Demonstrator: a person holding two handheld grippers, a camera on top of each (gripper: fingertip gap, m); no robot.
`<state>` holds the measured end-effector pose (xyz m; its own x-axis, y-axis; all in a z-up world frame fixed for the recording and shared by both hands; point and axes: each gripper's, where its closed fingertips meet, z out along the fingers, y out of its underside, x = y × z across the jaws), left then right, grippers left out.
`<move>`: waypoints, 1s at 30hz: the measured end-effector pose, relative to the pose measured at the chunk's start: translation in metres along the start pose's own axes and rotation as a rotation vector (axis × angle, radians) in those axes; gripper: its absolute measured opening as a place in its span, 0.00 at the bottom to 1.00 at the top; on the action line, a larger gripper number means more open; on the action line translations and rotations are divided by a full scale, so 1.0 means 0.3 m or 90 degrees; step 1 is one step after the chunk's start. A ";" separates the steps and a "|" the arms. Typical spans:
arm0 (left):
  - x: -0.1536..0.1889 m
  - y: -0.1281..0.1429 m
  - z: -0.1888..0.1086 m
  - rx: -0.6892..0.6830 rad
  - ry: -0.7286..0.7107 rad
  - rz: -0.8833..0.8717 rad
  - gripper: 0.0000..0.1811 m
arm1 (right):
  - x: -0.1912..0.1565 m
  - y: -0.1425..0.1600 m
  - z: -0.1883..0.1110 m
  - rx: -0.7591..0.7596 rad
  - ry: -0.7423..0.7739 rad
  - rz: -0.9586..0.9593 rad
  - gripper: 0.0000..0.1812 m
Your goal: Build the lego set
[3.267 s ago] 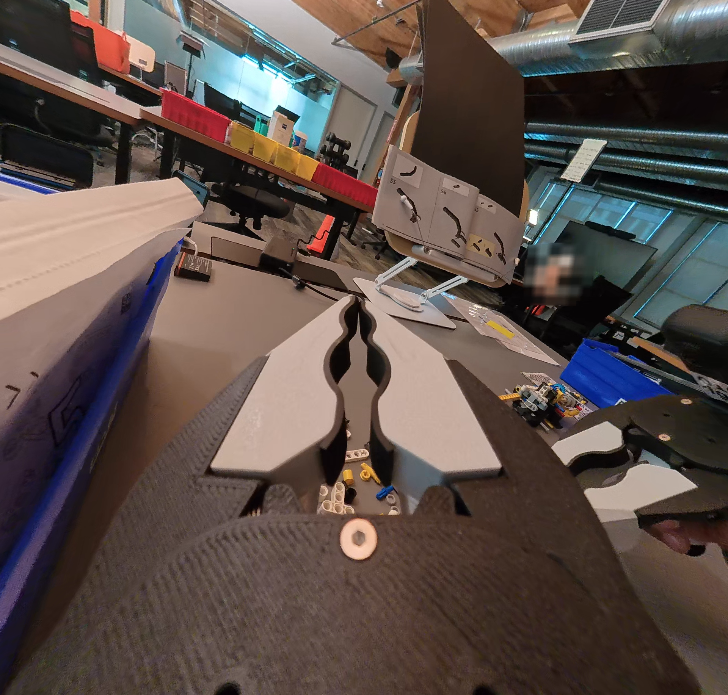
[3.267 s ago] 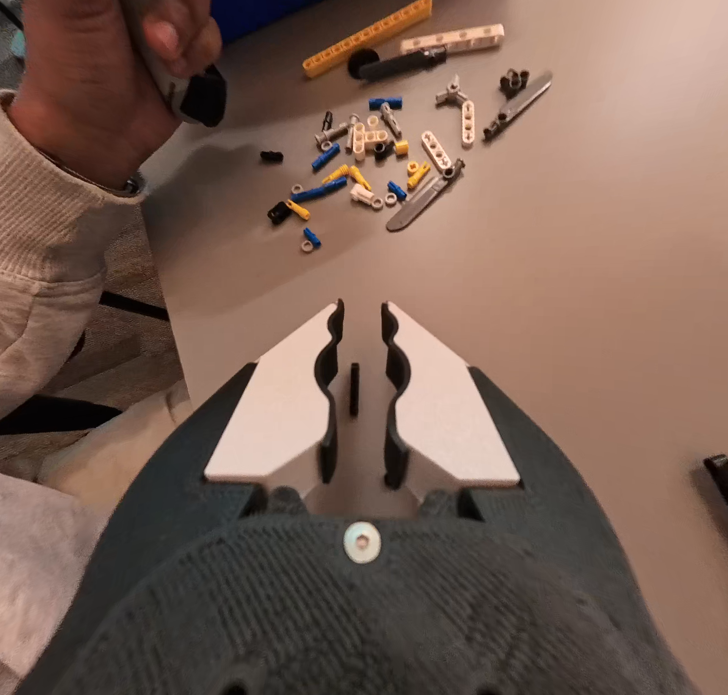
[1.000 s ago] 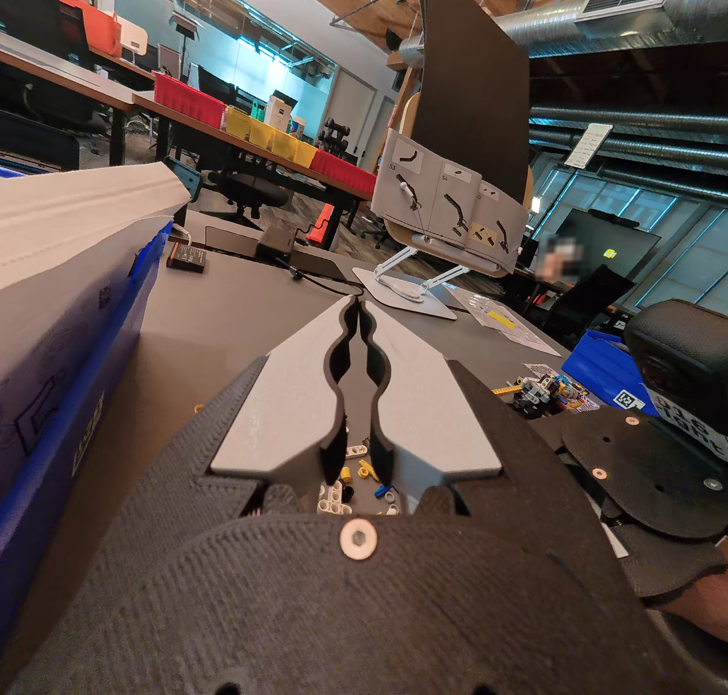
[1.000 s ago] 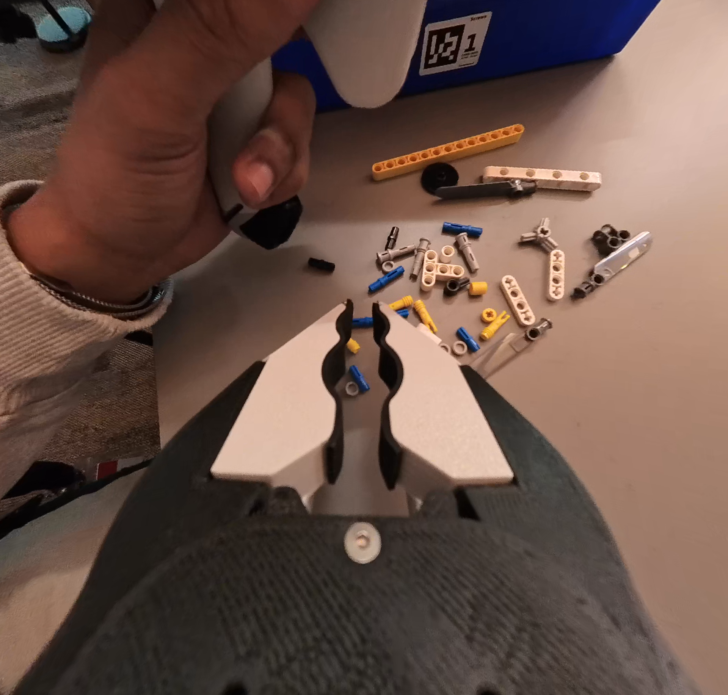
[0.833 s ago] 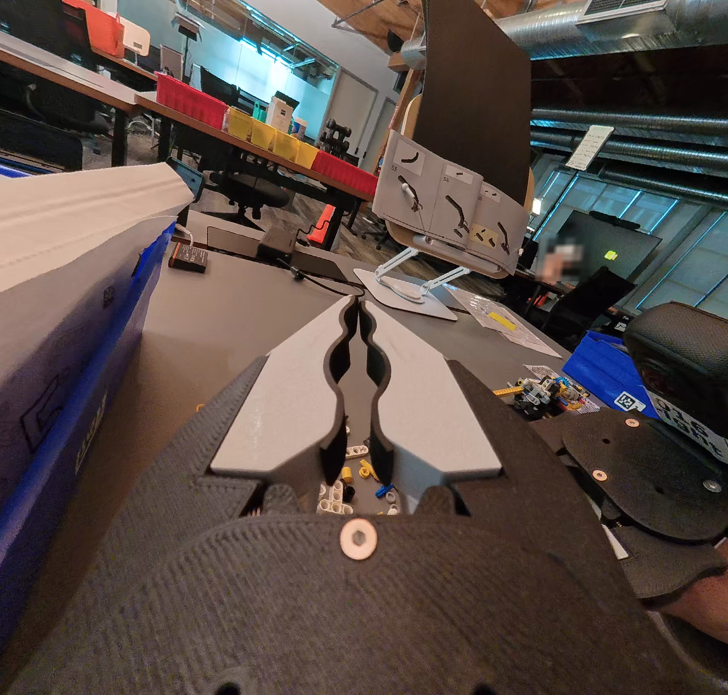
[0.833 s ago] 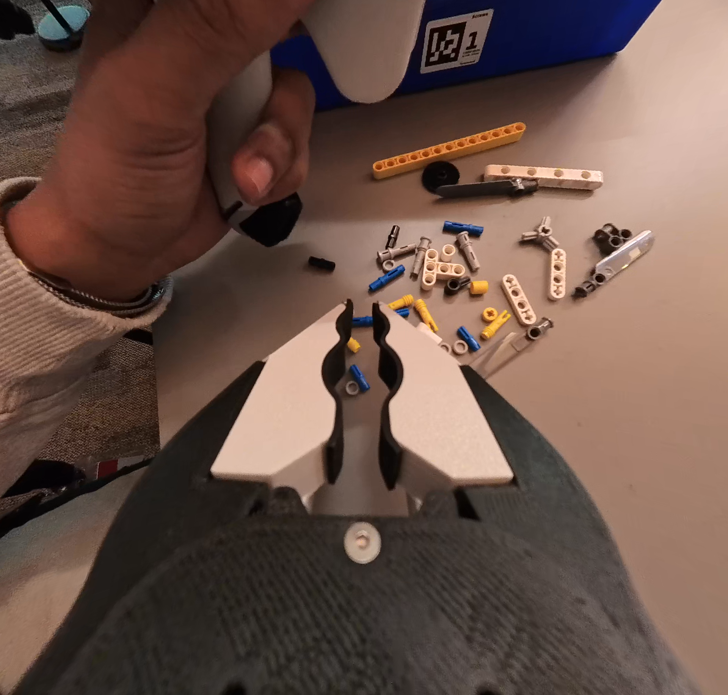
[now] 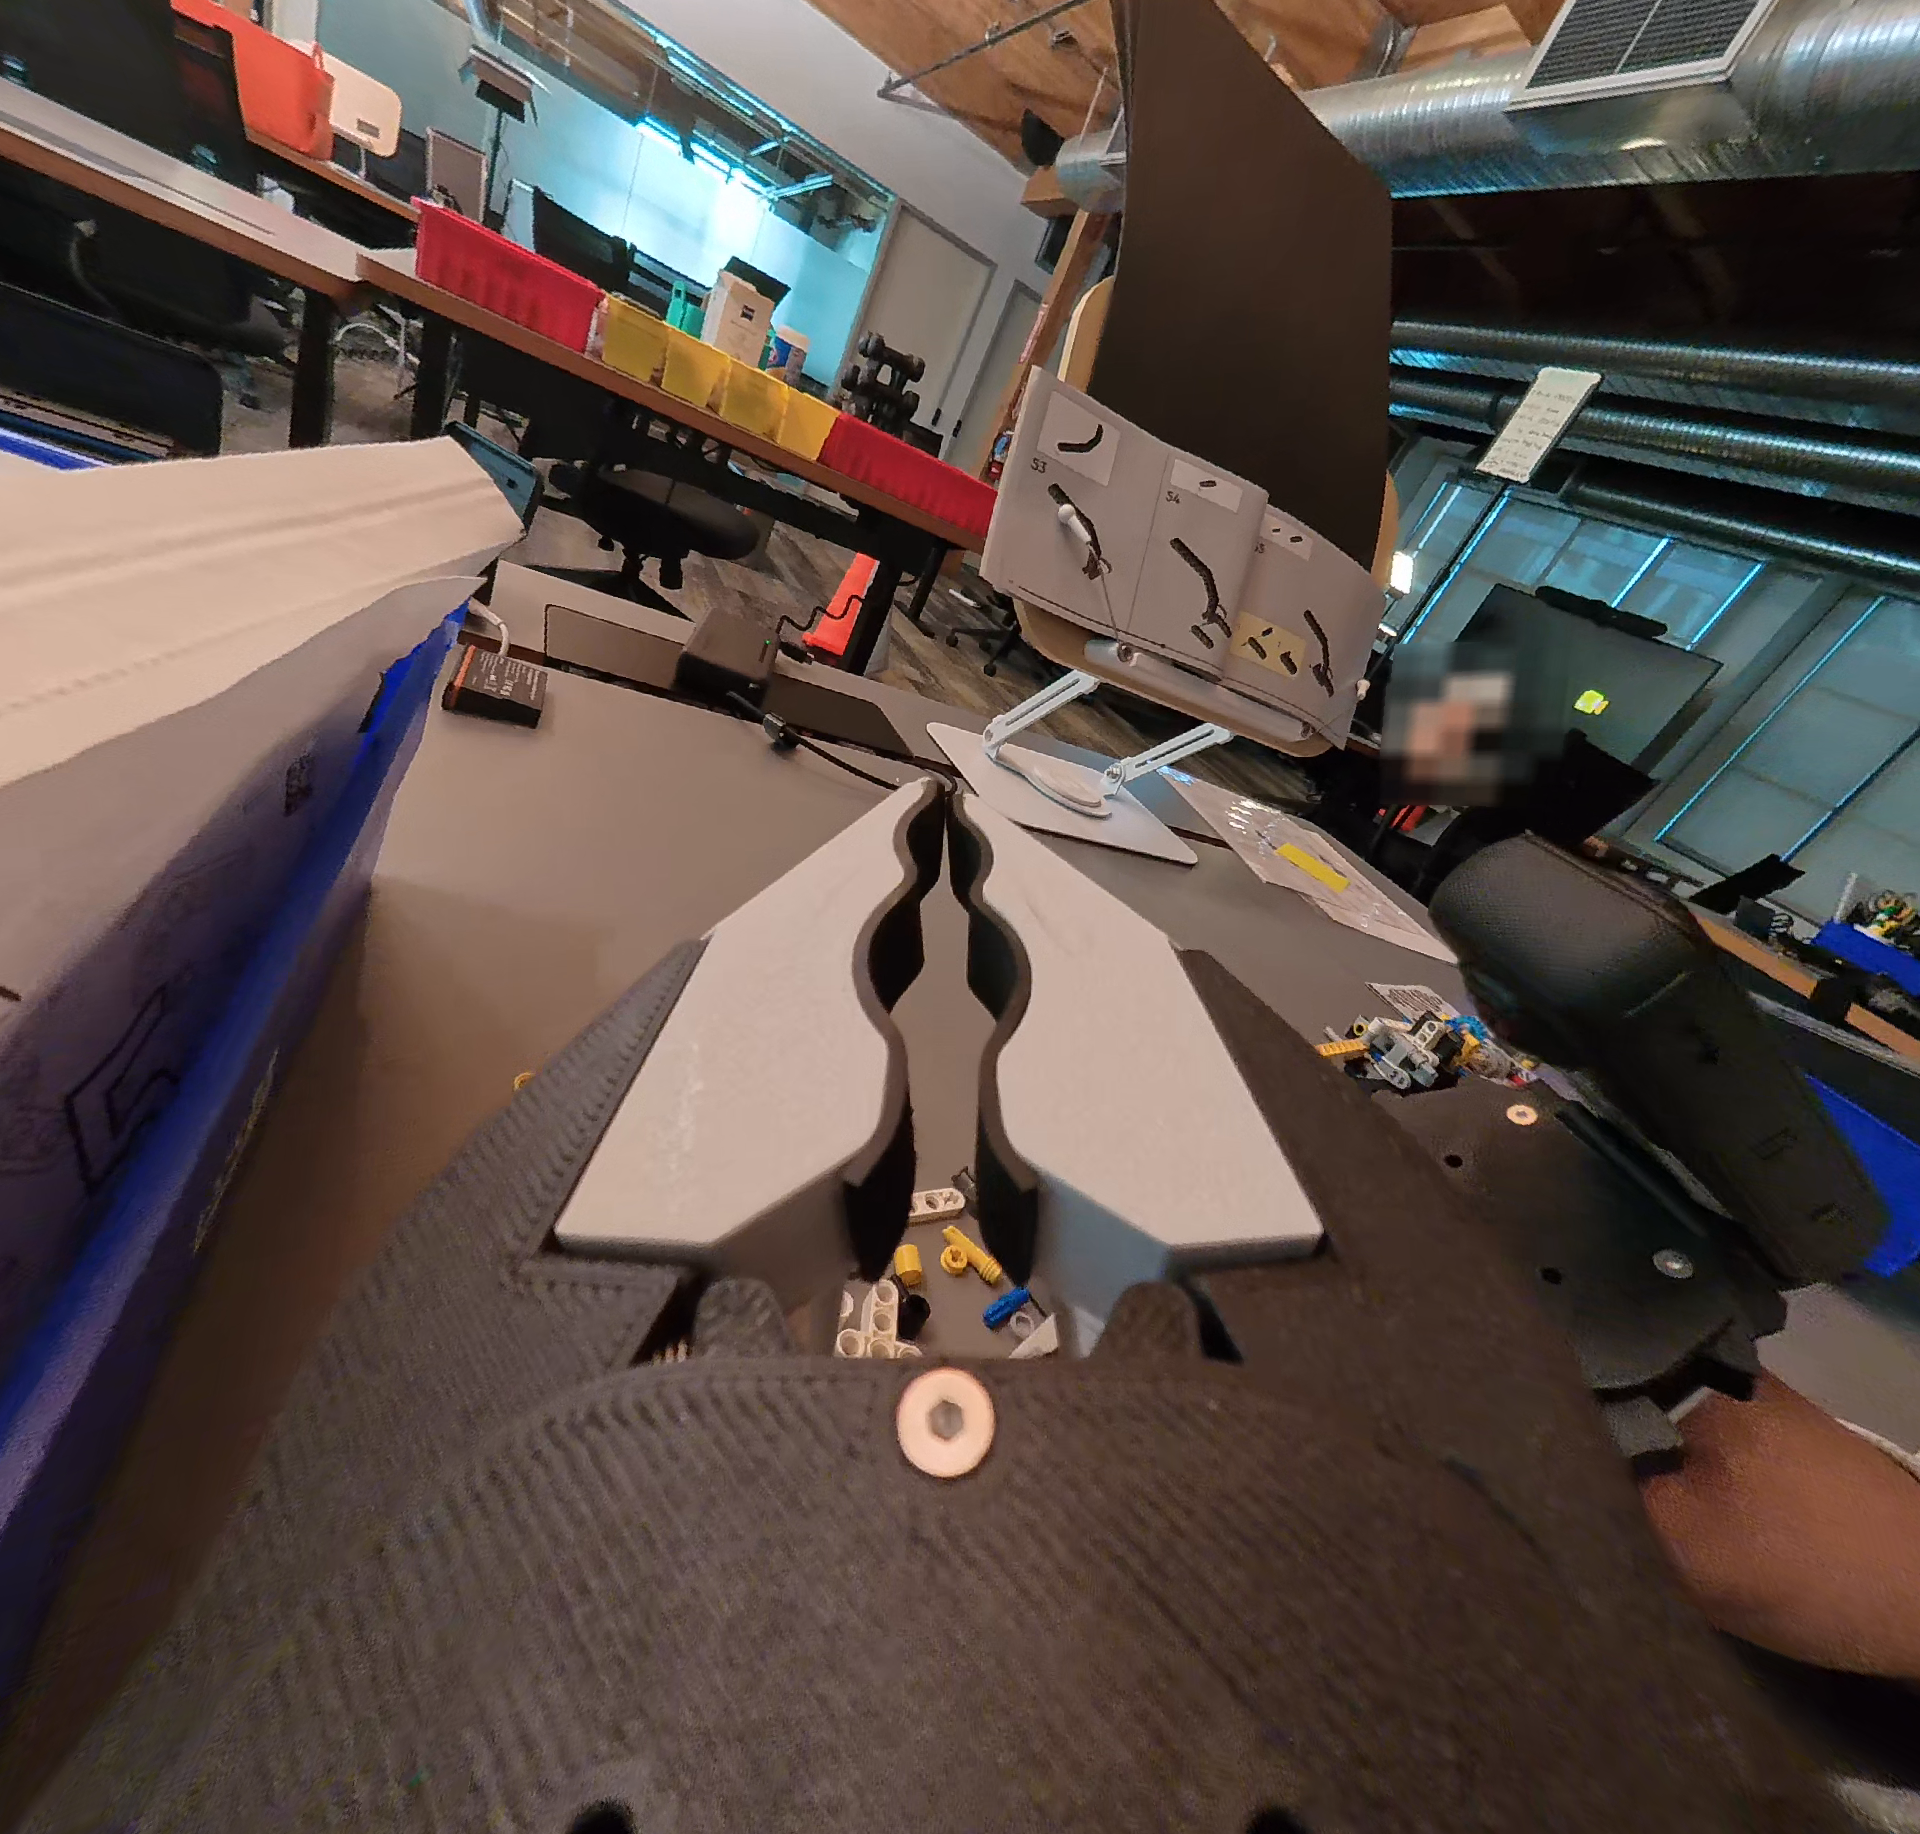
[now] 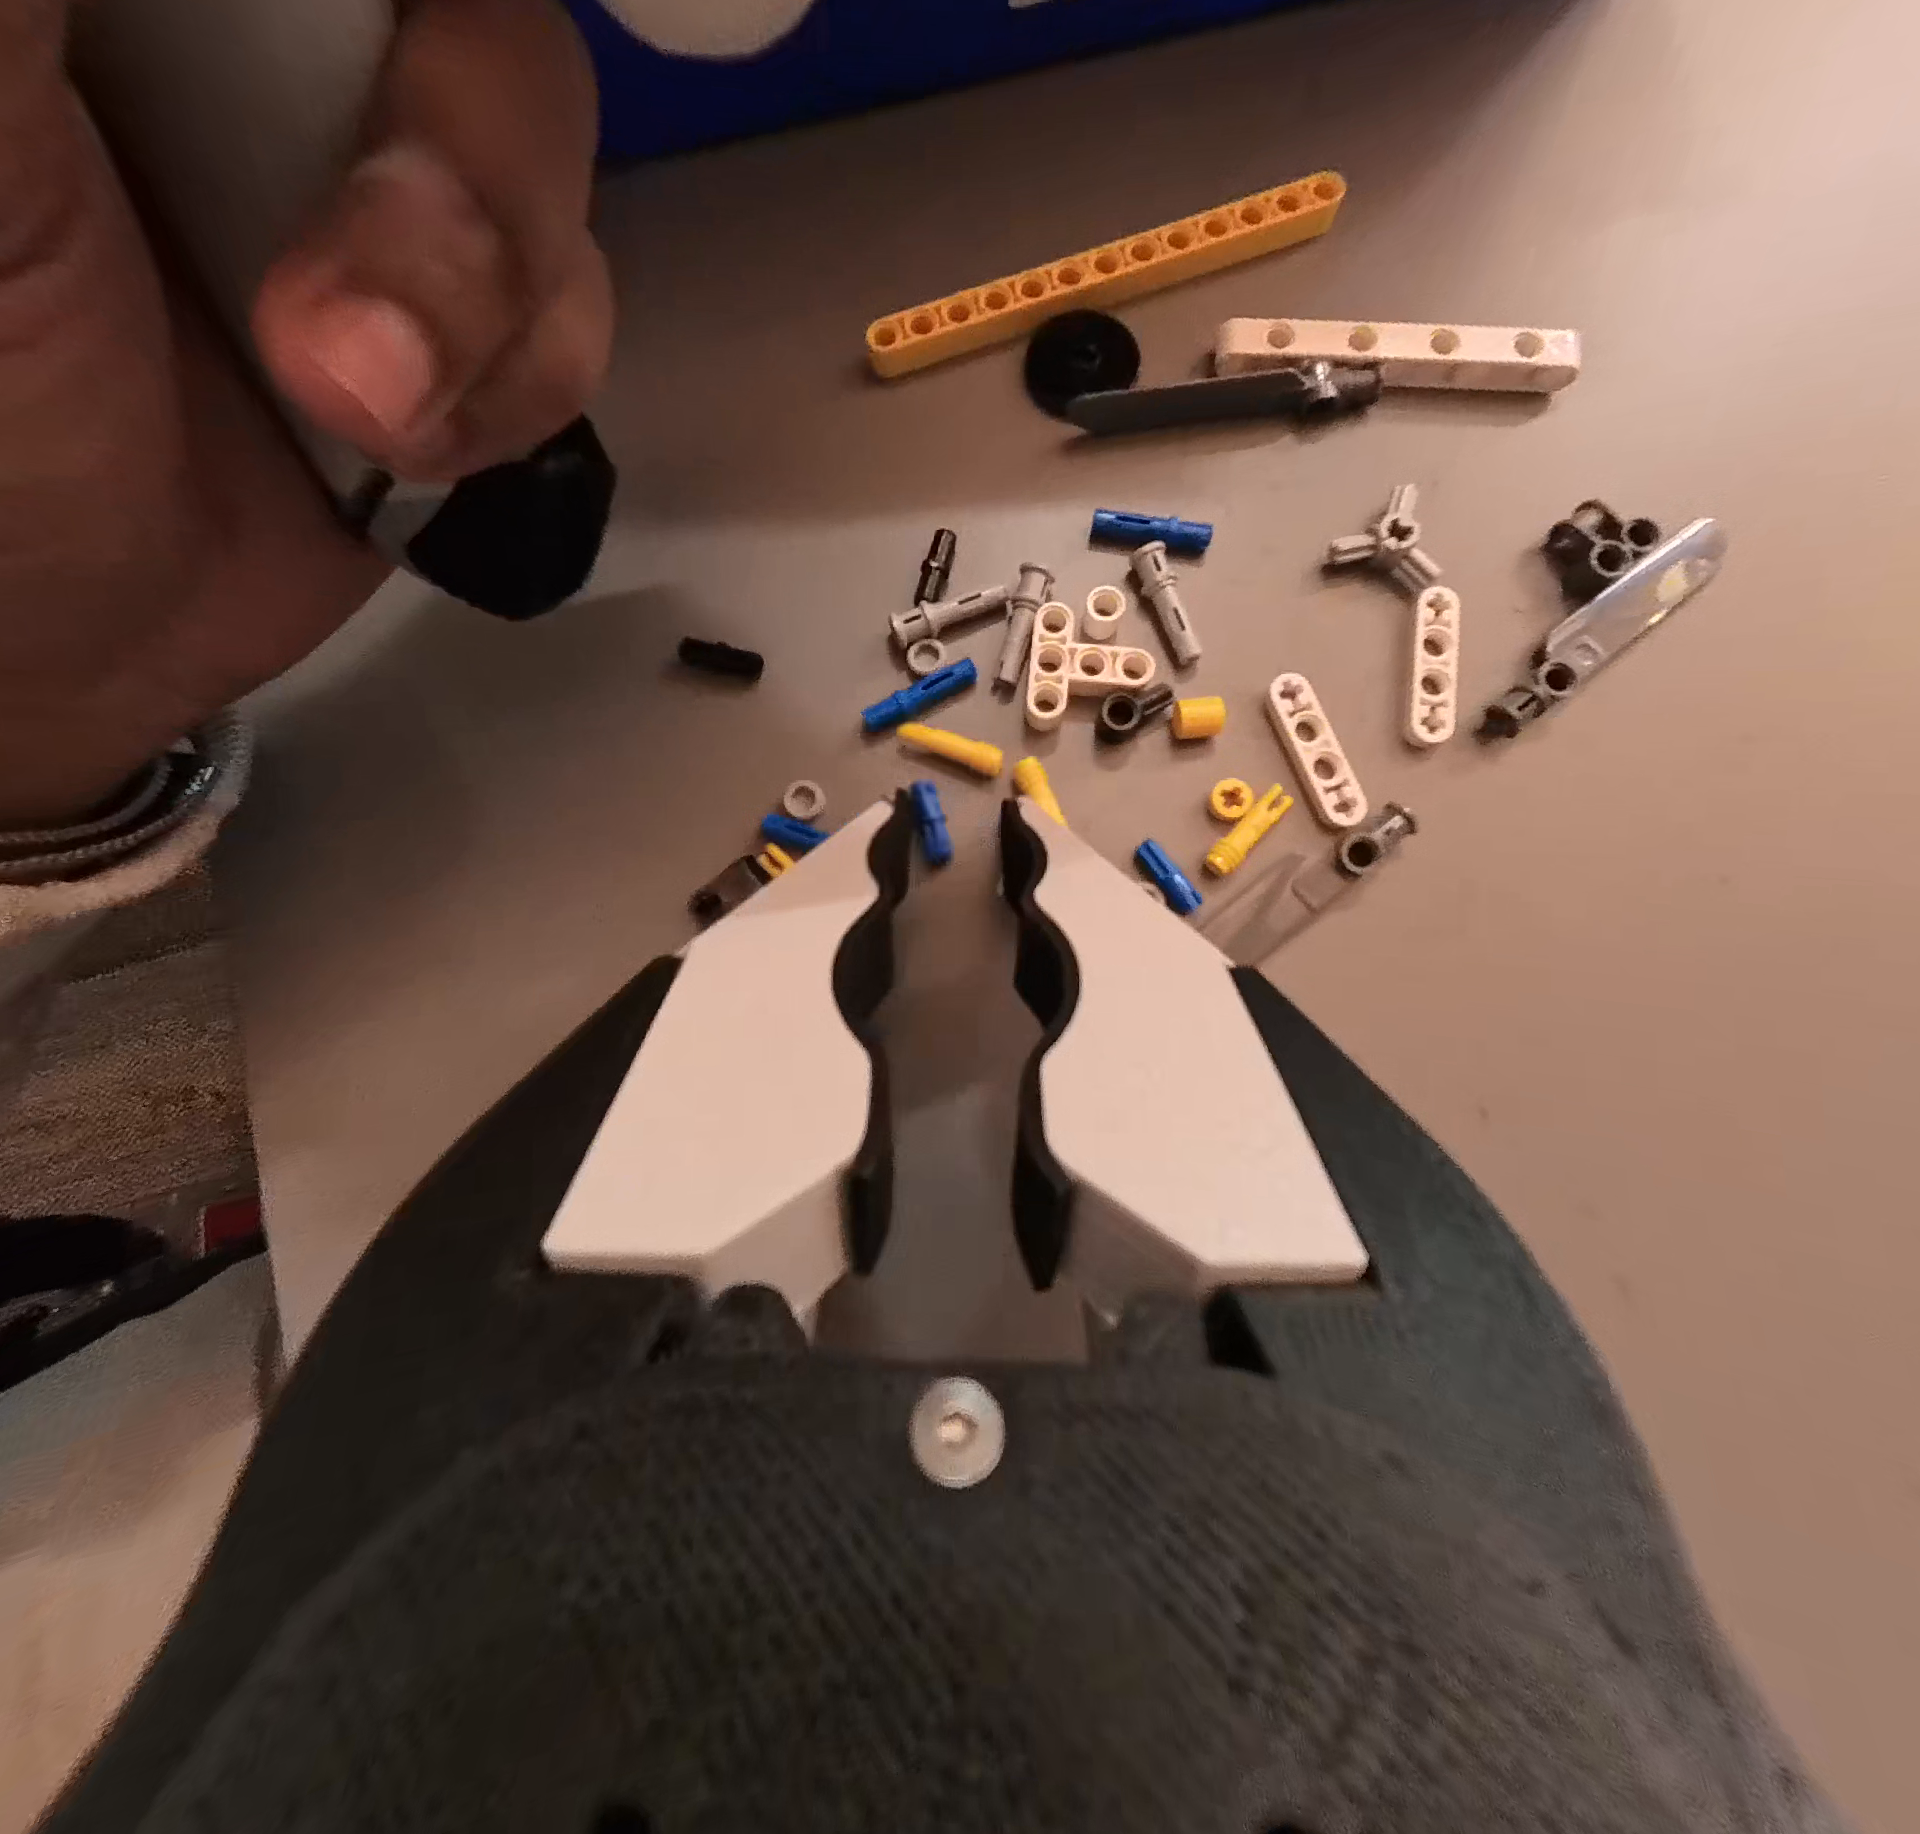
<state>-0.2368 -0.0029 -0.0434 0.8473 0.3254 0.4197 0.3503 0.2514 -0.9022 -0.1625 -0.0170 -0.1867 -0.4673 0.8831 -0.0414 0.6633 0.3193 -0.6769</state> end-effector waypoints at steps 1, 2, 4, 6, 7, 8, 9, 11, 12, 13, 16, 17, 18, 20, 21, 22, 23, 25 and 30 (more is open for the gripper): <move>0.000 -0.001 -0.001 0.001 0.000 0.000 0.00 | 0.003 0.001 0.001 0.001 0.001 0.000 0.08; 0.001 -0.002 -0.001 0.001 0.001 -0.001 0.00 | 0.006 0.001 0.001 0.001 0.002 0.002 0.07; 0.002 -0.002 0.000 0.002 0.002 -0.001 0.00 | 0.014 0.004 -0.001 -0.001 0.008 -0.001 0.04; 0.004 -0.001 0.001 0.000 0.003 -0.001 0.00 | 0.016 0.006 -0.007 -0.001 0.007 -0.006 0.04; 0.005 0.000 0.001 -0.001 0.003 0.000 0.00 | 0.018 -0.001 -0.017 0.007 0.005 -0.006 0.04; 0.005 0.001 0.002 -0.001 0.003 0.001 0.00 | 0.021 -0.012 -0.036 0.021 0.002 -0.002 0.04; 0.006 0.002 0.003 -0.002 0.003 0.002 0.00 | 0.031 -0.027 -0.066 0.037 0.001 0.007 0.04; 0.013 0.003 0.004 -0.004 0.010 0.004 0.00 | 0.082 -0.058 -0.154 0.073 0.014 0.032 0.04; 0.018 0.004 0.005 -0.005 0.015 0.005 0.00 | 0.116 -0.071 -0.210 0.094 0.024 0.048 0.04; 0.024 0.005 0.007 -0.006 0.021 0.005 0.00 | 0.146 -0.085 -0.269 0.119 0.028 0.064 0.04; 0.056 0.020 0.021 -0.020 0.050 0.007 0.02 | 0.199 -0.118 -0.437 0.214 0.010 0.129 0.03; 0.075 0.031 0.029 -0.028 0.068 0.007 0.03 | 0.207 -0.123 -0.481 0.246 -0.001 0.152 0.03; 0.104 0.045 0.039 -0.039 0.096 0.005 0.04 | 0.214 -0.125 -0.516 0.277 -0.010 0.176 0.03; 0.178 0.094 0.060 -0.086 0.167 -0.003 0.07 | 0.223 -0.125 -0.564 0.333 -0.029 0.222 0.03; 0.223 0.127 0.068 -0.118 0.211 -0.008 0.09 | 0.223 -0.125 -0.575 0.355 -0.044 0.243 0.03; 0.270 0.166 0.072 -0.156 0.256 -0.009 0.10 | 0.220 -0.125 -0.580 0.372 -0.063 0.264 0.03; 0.316 0.207 0.071 -0.195 0.298 -0.003 0.12 | 0.215 -0.126 -0.583 0.385 -0.086 0.285 0.03; 0.385 0.280 0.066 -0.257 0.346 0.032 0.13 | 0.201 -0.138 -0.591 0.410 -0.133 0.323 0.03; 0.470 0.300 0.083 -0.240 0.358 0.066 0.12 | 0.181 -0.146 -0.590 0.424 -0.170 0.350 0.03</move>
<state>-0.0958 0.0883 -0.0630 0.9267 -0.2180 0.3062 0.2851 -0.1231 -0.9506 -0.1135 0.0778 -0.0293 -0.3592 0.7167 -0.5978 0.3960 -0.4629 -0.7930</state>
